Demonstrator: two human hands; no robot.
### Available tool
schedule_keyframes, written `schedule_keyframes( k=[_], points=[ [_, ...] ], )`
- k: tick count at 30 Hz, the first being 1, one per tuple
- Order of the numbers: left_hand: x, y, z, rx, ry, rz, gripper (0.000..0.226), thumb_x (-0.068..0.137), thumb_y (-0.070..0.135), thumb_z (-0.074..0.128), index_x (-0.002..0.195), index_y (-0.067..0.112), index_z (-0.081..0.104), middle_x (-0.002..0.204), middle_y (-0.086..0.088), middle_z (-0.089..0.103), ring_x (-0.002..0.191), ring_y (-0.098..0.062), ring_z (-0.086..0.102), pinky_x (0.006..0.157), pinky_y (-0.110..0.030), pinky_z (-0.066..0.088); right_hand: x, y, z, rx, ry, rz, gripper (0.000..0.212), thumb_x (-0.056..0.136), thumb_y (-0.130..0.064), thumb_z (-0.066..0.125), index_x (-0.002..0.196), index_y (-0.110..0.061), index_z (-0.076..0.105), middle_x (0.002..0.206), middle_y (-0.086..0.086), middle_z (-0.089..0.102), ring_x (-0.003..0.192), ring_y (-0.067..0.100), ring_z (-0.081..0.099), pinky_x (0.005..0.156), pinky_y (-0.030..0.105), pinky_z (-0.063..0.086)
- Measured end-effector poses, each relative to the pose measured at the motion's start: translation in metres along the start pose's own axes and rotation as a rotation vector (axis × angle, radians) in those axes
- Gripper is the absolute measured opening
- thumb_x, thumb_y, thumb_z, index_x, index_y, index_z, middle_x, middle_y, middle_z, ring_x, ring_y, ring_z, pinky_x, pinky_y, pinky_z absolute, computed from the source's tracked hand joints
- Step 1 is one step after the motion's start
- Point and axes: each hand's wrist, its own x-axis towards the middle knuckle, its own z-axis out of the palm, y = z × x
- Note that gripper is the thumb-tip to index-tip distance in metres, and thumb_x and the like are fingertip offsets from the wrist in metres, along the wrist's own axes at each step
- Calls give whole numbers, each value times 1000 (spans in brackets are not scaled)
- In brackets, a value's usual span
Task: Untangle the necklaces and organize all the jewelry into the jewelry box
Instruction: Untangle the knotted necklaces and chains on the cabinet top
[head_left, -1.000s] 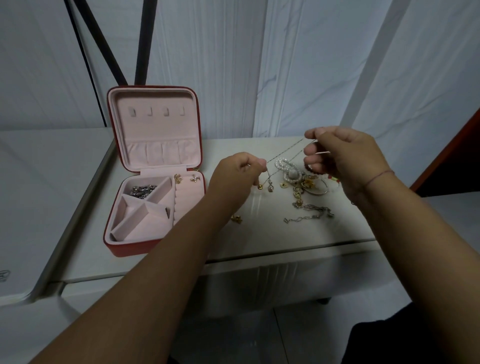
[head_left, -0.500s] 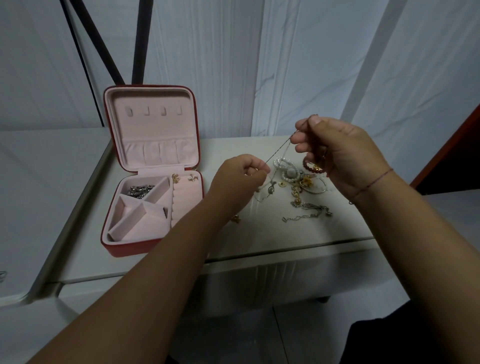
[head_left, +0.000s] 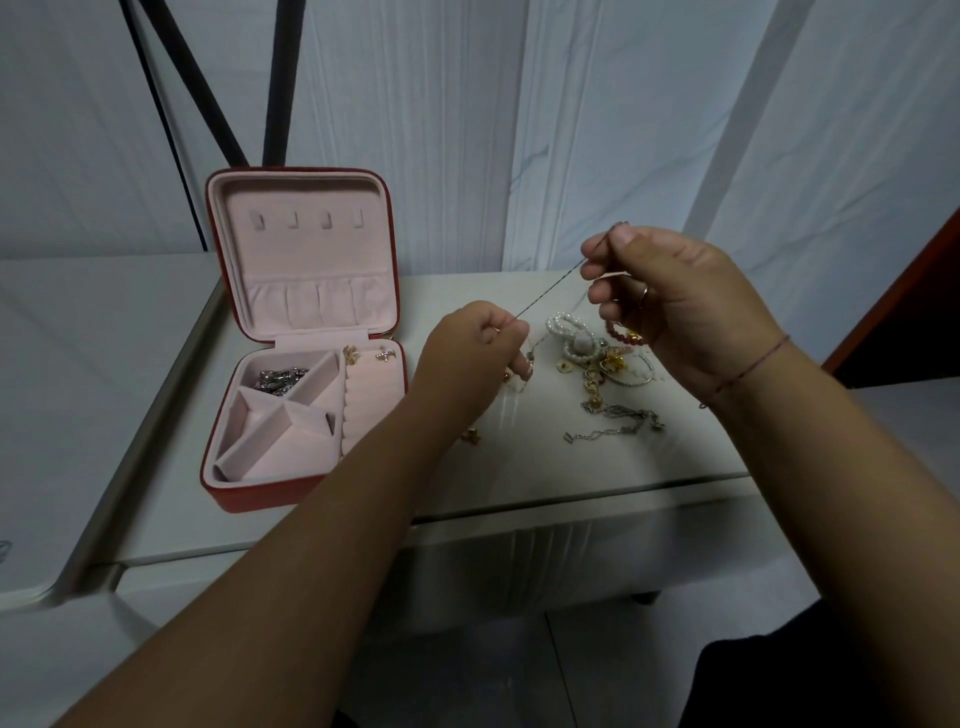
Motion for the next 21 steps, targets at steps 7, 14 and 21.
schedule_keyframes(
  k=[7, 14, 21],
  points=[
    [0, -1, 0, 34, -16, -28, 20, 98, 23, 48, 84, 12, 56, 69, 5, 67, 45, 6, 48, 62, -27, 37, -3, -2, 1, -47, -30, -24, 21, 96, -23, 52, 87, -15, 69, 62, -2, 60, 53, 11, 49, 54, 19, 43],
    [-2, 1, 1, 36, -2, 10, 24, 97, 23, 50, 74, 20, 53, 69, 8, 67, 45, 8, 48, 61, -28, 38, -3, -2, 2, -89, -40, -14, 21, 96, -26, 52, 90, -14, 69, 44, -5, 46, 40, 9, 35, 49, 20, 34],
    [-5, 6, 0, -41, -45, 5, 22, 98, 23, 49, 79, 17, 58, 84, 5, 71, 43, 0, 48, 50, -24, 40, -4, -3, 5, 15, -65, 33, 22, 97, -24, 49, 89, -13, 65, 44, -4, 51, 38, 9, 39, 46, 20, 34]
  ],
)
